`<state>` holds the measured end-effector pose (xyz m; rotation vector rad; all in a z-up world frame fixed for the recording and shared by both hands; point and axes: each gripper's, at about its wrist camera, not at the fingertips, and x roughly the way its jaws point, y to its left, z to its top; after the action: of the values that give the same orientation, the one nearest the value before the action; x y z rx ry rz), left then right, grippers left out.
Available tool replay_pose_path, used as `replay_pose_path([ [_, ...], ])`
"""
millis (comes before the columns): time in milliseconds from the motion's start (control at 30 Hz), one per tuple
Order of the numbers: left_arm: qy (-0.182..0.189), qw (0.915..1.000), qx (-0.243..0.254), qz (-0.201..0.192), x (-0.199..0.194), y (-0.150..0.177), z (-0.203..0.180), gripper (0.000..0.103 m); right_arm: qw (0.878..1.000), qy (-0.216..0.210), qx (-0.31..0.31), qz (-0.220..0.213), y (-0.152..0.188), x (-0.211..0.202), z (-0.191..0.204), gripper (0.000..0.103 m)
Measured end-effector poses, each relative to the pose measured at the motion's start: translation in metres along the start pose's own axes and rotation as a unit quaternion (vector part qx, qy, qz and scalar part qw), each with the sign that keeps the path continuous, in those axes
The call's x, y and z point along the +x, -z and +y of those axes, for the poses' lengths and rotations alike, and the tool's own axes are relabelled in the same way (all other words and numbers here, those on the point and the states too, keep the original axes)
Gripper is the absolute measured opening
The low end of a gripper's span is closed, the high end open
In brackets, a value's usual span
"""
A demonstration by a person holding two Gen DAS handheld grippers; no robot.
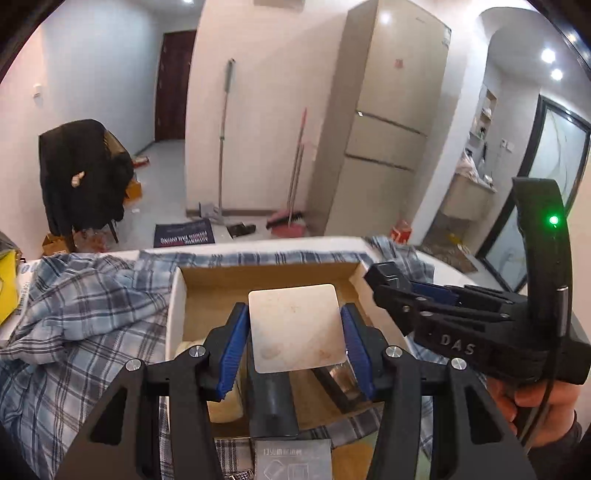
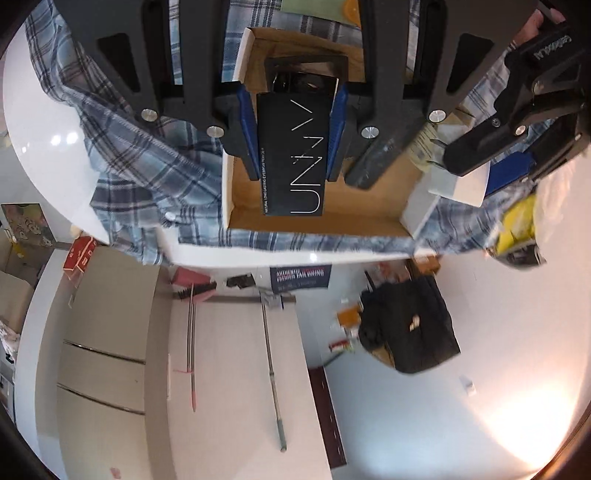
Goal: Organize rigid objects
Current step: 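Carry the white charger and UNNV box over the cardboard box with both grippers, then lower the white charger and UNNV box into the box and open both grippers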
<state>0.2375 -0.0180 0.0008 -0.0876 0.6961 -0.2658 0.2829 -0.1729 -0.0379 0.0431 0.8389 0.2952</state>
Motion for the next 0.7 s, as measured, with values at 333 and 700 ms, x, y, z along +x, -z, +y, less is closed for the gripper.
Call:
replay_pose_path([
  [333, 0.001, 0.9980, 0.015, 0.062, 0.030, 0.018, -0.006, 0.053, 0.999, -0.001, 0.043, 0.025, 0.001, 0.007, -0.026, 0.032],
  [700, -0.018, 0.9932, 0.044, 0.106, 0.054, 0.037, -0.023, 0.053, 0.999, 0.011, 0.044, 0.029, 0.002, 0.008, -0.033, 0.032],
])
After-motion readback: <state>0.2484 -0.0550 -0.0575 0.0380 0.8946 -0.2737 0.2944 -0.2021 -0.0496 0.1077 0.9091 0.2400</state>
